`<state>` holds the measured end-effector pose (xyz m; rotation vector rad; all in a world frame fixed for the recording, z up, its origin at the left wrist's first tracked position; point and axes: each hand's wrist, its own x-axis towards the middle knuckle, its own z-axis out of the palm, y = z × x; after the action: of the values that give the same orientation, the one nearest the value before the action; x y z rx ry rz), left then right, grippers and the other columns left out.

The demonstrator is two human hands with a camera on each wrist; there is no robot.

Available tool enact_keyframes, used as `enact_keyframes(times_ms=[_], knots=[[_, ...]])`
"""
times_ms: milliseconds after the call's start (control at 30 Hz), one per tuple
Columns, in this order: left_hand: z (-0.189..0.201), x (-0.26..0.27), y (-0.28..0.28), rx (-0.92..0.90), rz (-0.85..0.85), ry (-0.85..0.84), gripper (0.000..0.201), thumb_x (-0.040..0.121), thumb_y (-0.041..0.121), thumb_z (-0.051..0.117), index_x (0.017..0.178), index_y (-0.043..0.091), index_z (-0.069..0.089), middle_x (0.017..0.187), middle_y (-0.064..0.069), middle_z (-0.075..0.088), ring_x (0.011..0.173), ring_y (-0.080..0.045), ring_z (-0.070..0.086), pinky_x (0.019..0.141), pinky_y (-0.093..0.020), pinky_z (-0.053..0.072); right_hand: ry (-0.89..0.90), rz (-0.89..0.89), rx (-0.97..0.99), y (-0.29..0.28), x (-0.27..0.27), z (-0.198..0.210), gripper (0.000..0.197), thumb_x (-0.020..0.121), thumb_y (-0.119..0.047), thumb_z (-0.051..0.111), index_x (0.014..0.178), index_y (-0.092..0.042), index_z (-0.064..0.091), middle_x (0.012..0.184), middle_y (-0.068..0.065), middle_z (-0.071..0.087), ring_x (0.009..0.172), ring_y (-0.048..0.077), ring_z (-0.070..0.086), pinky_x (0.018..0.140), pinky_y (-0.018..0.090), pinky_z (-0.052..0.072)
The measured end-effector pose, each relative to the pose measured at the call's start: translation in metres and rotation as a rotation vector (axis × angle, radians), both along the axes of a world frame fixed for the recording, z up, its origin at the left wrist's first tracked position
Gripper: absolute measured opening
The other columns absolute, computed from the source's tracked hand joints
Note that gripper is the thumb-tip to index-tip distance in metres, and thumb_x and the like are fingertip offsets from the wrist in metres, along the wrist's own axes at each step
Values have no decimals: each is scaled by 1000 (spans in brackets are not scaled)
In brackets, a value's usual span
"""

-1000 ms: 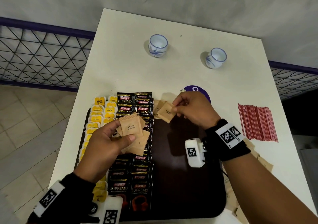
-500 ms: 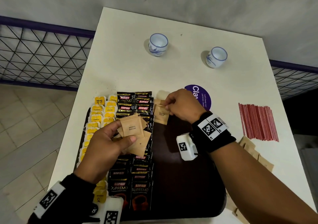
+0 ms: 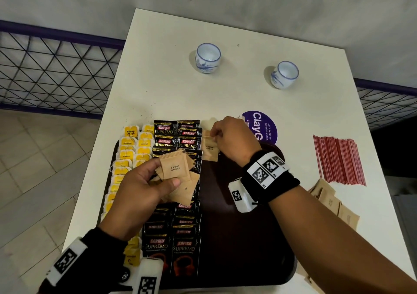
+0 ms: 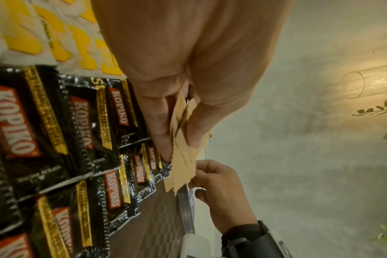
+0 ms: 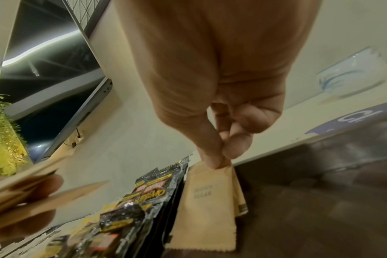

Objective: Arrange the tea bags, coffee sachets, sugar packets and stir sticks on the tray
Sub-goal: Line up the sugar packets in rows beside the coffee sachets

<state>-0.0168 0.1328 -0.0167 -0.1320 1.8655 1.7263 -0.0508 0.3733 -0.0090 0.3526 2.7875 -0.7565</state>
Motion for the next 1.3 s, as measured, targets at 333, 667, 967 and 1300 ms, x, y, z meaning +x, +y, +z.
enact_keyframes(times_ms=[333,667,967,1300], knots=[[1,-1,4,10,-6,0,42,84,-5,73,112,26,72,103,4,79,95,-14,75,80,-39,60,71,-35,-22,6,6,-1,20,87,-1,57,96,-8,73,97,9,64,91,23,61,75,26,43],[1,-7,18,70,3,-9,40,84,-5,74,110,25,73,105,0,78,95,-19,76,78,-42,62,0,-329,-607,-18,61,17,16,84,-23,80,87,-10,70,79,10,72,58,14,66,48,19,45],[4,-3,28,93,-109,4,47,80,-8,77,116,22,72,107,-1,78,95,-21,76,78,-37,63,21,-305,-689,-30,69,8,19,77,-11,84,84,-7,67,87,15,70,69,9,58,68,29,51],[-2,-7,10,44,-60,-32,51,79,-9,76,117,26,72,100,2,78,90,-22,77,66,-34,63,149,-594,-893,4,65,10,26,86,10,60,79,-14,64,92,17,63,84,24,68,67,40,63]])
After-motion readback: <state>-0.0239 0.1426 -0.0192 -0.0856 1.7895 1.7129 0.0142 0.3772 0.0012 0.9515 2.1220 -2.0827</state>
